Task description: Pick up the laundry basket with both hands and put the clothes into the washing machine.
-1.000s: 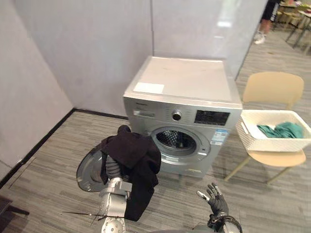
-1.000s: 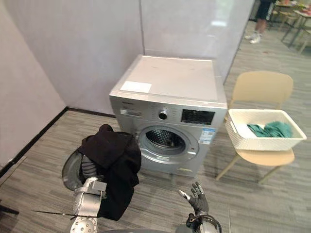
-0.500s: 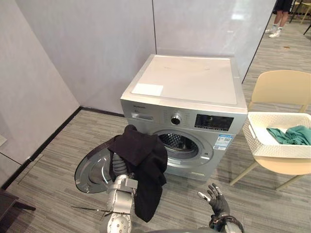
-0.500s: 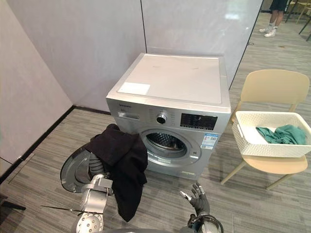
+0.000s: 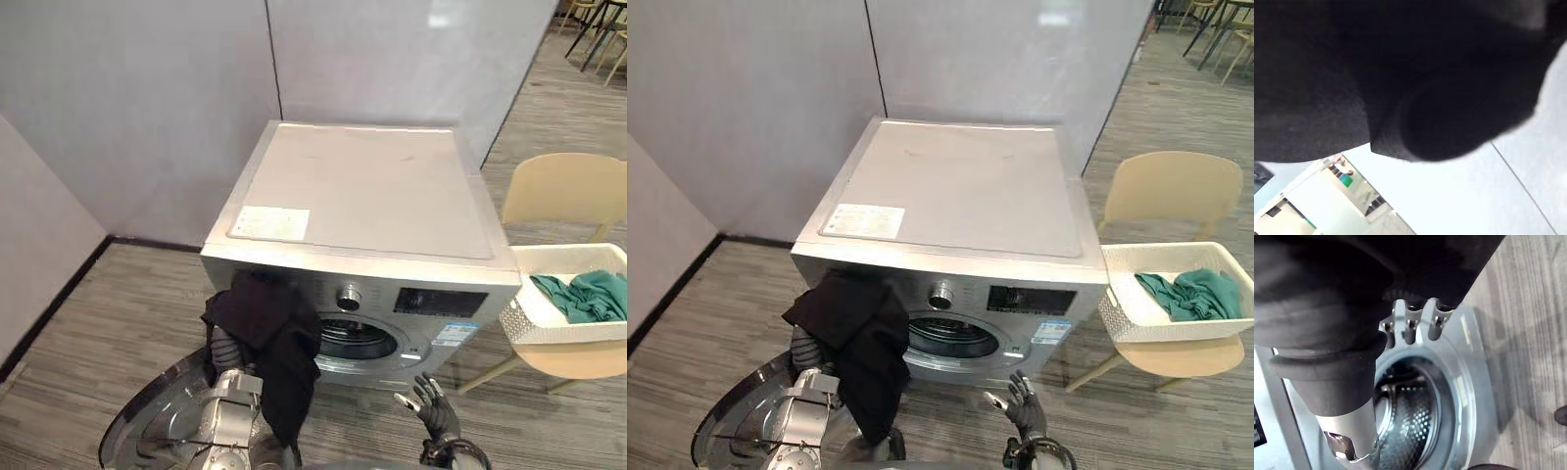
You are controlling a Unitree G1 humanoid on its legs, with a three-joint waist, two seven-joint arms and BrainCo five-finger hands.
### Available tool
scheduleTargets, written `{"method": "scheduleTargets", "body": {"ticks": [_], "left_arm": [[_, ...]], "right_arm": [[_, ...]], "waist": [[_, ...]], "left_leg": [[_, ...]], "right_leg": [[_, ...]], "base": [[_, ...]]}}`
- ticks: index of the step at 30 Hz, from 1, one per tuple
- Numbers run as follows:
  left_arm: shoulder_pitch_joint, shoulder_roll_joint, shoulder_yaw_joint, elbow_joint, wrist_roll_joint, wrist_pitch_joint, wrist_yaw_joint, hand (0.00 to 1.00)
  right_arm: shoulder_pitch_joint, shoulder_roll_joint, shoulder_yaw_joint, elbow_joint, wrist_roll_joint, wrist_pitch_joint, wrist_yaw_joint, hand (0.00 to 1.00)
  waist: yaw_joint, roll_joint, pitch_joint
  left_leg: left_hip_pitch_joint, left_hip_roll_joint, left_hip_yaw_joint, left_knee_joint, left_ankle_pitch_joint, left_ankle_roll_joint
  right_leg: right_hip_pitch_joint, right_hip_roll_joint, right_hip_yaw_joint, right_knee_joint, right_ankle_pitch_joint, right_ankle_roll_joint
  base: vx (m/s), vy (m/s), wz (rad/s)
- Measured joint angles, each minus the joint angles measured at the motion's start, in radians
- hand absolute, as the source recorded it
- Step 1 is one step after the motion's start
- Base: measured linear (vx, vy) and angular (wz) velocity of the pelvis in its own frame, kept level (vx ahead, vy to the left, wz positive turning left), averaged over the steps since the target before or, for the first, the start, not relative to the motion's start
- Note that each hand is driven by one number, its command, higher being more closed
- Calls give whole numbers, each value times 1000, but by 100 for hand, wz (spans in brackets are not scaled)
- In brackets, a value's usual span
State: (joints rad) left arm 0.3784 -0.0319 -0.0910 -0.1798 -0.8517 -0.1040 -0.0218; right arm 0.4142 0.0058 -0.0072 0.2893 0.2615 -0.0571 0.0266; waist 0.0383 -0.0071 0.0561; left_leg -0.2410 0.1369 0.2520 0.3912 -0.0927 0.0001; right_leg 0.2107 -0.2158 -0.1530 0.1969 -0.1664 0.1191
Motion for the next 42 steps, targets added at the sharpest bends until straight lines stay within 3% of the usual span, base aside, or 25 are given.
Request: {"method": "scheduleTargets", "body": {"ticks": [4, 7, 9, 10, 12, 13, 15, 16, 17, 18, 20, 22, 23, 25, 28, 30, 32, 42], "left_arm": [[0, 9, 6, -7, 0, -1, 0, 100], [0, 18, -7, -6, 2, 0, 1, 100], [1, 28, -21, -6, 3, 0, 3, 100], [-1, 45, -29, -2, 3, 1, 4, 100], [-1, 45, -30, 13, 7, 0, 5, 100], [-6, 45, -31, 33, 10, -1, 5, 100], [-6, 44, -30, 38, 10, -6, 5, 100], [-3, 44, -29, 42, 10, -24, 3, 100], [-5, 48, -21, 39, 9, -42, -1, 100], [-6, 44, -20, 40, 9, -43, -1, 100], [-4, 16, -27, 45, 10, -36, 0, 100], [-8, 12, -28, 44, 10, -32, -1, 100], [-14, 10, -28, 37, 10, -31, -1, 100], [-34, 19, -37, 22, 9, -30, 0, 100], [-96, 29, -57, 21, 9, -27, 4, 100], [-139, 36, -82, 21, 10, -14, 13, 100], [-174, 38, -104, 23, 10, -9, 31, 100], [-481, 35, -140, 136, 71, -16, 118, 100]], "right_arm": [[-30, 3, -3, 1, -4, -2, 0, 0], [-35, -1, -16, 7, -24, -3, 3, 0], [-35, 3, -20, 34, -34, -3, 5, 0], [-39, 12, -30, 68, -38, -1, 16, 0], [-24, 13, -37, 99, -45, 8, 22, 0], [-20, 13, -40, 104, -57, 15, 22, 0], [-22, 15, -45, 116, -67, 18, 22, 0], [-16, 16, -56, 119, -68, 19, 22, 0], [-9, 19, -60, 121, -69, 20, 20, 0], [-5, 18, -65, 125, -70, 22, 20, 0], [-2, -34, -82, 125, -72, 25, 21, 0], [-11, -57, -85, 123, -72, 25, 24, 0], [-26, -66, -91, 114, -72, 25, 28, 0], [-49, -72, -91, 76, -71, 25, 35, 0], [-98, -76, -89, -8, -66, 23, 36, 0], [-147, -76, -79, -43, -63, 23, 31, 0], [-181, -76, -66, -71, -62, 23, 14, 0], [-313, -75, -78, -156, -26, 14, -83, 0]], "waist": [[7, -18, -7], [9, -22, -8], [1, -24, -1], [-8, -21, 6], [-10, -23, 11], [-18, -17, 10], [-21, -14, 10], [-19, -16, 7], [-11, -36, 11], [0, -36, 10], [10, 23, 32], [8, 34, 39], [7, 45, 61], [7, 42, 110], [5, 32, 179], [4, 6, 241], [6, -9, 271], [1, -16, 392]], "left_leg": [[36, -22, 25, 4, -67, 4], [76, -54, 52, -29, -104, 4], [111, -71, 53, -56, -106, 6], [140, -70, 44, -67, -111, 15], [203, -62, 35, -92, -112, 17], [223, -46, 21, -96, -116, 10], [231, -17, -7, -87, -125, -12], [214, -4, -32, -56, -134, -44], [189, -7, -70, -1, -162, -77], [176, 0, -87, 25, -177, -89], [113, 54, -147, 135, -199, -112], [61, 61, -167, 189, -202, -117], [17, 84, -177, 245, -216, -136], [-64, 109, -210, 357, -238, -140], [-211, 130, -241, 525, -327, -154], [-300, 143, -245, 629, -352, -167], [-395, 148, -254, 695, -362, -176], [-810, 160, -284, 937, -369, -172]], "right_leg": [[13, -31, 26, 15, 30, 12], [-97, -72, 90, 239, 34, 20], [-242, -90, 157, 517, 110, 136], [-316, -81, 195, 668, 105, 147], [-381, -85, 155, 765, 22, 91], [-395, -84, 116, 732, -25, 32], [-414, -83, 69, 598, -49, 0], [-397, -75, 33, 439, -23, -16], [-367, -81, 12, 322, 3, 12], [-340, -77, 2, 304, -37, 33], [-336, -46, -61, 352, -94, 8], [-386, -42, -76, 425, -131, -6], [-423, -33, -80, 490, -154, -21], [-492, -28, -81, 602, -191, -44], [-651, -28, -42, 788, -280, -51], [-755, -28, -7, 898, -313, -50], [-860, -26, 16, 961, -319, -59], [-1305, 2, 104, 1196, -310, -62]], "base": [[151, 153, -12], [119, 142, -20], [118, 82, 1], [175, 32, 16], [151, -49, 21], [128, -139, 36], [131, -205, 47], [189, -346, 69], [192, -372, 72], [178, -351, 67], [79, -215, 59], [-17, -184, 35], [-70, -197, 10], [-156, -152, 2], [-263, -98, -12], [-307, -50, -24], [-257, -18, -24], [-121, -15, -11]]}}
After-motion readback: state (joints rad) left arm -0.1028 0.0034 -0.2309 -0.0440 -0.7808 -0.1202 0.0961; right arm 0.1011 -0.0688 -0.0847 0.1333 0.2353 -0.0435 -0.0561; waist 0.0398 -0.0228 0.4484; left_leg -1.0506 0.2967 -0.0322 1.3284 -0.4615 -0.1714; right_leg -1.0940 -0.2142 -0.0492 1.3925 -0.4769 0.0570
